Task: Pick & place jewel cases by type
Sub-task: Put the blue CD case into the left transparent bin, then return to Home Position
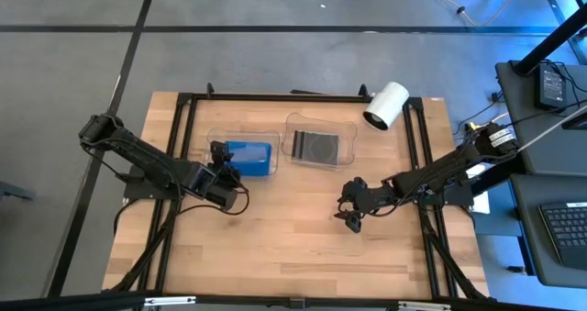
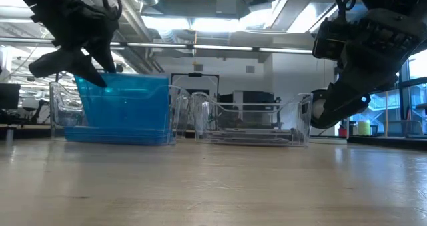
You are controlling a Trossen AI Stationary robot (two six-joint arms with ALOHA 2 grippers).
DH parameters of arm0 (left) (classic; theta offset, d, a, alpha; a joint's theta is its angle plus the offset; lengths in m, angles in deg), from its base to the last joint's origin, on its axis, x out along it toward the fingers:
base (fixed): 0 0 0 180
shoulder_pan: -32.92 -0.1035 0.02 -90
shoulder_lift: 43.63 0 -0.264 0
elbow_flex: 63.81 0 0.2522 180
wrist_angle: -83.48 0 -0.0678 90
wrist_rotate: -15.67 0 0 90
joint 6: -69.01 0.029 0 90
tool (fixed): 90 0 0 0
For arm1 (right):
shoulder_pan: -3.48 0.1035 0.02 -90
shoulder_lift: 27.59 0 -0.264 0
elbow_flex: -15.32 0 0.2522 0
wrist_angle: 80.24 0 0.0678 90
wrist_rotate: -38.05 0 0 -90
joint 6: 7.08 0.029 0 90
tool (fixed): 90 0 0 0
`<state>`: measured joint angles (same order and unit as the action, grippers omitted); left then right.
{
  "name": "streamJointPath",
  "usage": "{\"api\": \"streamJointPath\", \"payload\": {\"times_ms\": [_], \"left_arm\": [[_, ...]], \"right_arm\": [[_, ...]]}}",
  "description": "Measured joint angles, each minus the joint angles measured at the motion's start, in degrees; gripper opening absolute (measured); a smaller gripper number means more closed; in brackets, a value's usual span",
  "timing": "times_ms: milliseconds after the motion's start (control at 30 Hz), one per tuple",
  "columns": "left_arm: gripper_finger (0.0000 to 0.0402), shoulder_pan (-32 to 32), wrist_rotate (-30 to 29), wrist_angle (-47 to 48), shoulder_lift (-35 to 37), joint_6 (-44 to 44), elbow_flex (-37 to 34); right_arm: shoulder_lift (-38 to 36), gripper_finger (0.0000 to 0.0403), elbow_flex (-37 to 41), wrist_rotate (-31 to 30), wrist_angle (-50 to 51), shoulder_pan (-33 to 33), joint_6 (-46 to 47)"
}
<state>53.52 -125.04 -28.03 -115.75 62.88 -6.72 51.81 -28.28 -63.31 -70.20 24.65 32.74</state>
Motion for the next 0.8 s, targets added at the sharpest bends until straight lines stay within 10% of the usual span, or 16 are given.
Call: {"api": "streamJointPath", "payload": {"times_ms": [800], "left_arm": [[0.0194, -0.09, 10.43, -1.31, 0.04, -0.18, 9.61]], "right_arm": [[-0.20, 0.0284, 0.00, 5.03, 0.62, 0.02, -3.04]]}}
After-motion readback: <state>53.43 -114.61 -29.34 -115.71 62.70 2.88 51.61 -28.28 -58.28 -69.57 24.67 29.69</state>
